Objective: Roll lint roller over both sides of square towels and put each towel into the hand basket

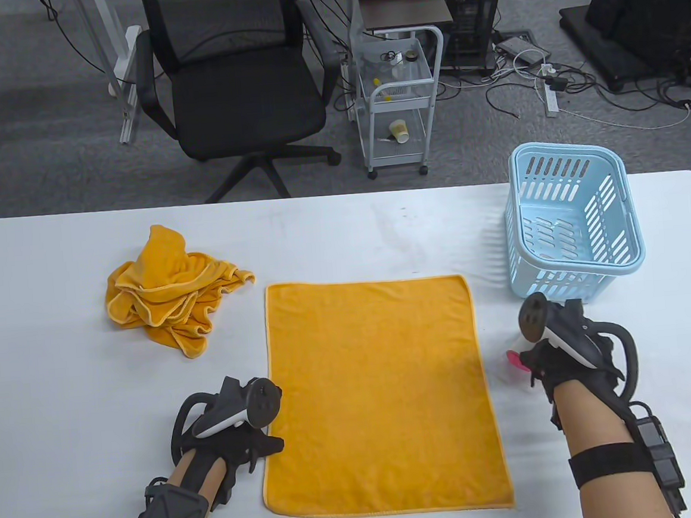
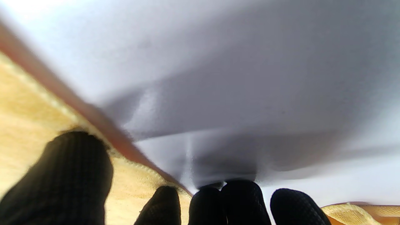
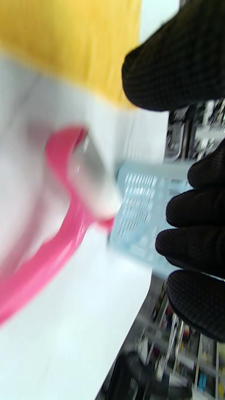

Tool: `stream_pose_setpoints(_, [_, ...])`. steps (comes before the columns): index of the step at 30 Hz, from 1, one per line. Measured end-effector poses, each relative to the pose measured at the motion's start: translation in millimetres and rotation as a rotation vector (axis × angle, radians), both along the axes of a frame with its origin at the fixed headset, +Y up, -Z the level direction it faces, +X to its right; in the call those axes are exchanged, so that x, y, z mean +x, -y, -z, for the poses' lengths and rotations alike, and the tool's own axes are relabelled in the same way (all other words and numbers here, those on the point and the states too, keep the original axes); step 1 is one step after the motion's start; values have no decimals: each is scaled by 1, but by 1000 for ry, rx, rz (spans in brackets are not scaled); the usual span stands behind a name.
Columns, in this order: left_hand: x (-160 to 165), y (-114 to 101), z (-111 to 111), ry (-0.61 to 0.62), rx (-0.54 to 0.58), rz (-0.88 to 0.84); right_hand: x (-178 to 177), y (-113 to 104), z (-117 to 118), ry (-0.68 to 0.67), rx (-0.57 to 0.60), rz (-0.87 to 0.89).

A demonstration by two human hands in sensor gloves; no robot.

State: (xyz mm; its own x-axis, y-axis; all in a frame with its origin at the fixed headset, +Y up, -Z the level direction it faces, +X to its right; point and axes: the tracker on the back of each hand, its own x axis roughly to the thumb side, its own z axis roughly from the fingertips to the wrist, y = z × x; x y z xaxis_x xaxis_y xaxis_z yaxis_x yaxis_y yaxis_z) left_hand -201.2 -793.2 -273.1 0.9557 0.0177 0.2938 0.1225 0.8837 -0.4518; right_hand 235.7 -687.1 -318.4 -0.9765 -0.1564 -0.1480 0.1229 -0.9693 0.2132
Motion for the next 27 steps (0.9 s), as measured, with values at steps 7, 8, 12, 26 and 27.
stream_pose_setpoints(7, [0, 0, 0, 1, -2, 0, -106, 9, 1, -271, 5, 71])
stream_pose_setpoints(8, [-1, 0, 0, 1, -2, -1, -124, 13, 1, -315, -7, 92])
stream_pose_setpoints(12, [-1, 0, 0, 0, -2, -3, -167, 30, 1, -419, -53, 117])
stream_pose_setpoints(26, [-5, -3, 1, 0, -5, -43, -194, 106, 16, -444, -387, 110])
stream_pose_setpoints(27, [-6, -3, 1, -2, -9, -51, -192, 105, 17, -437, -371, 150])
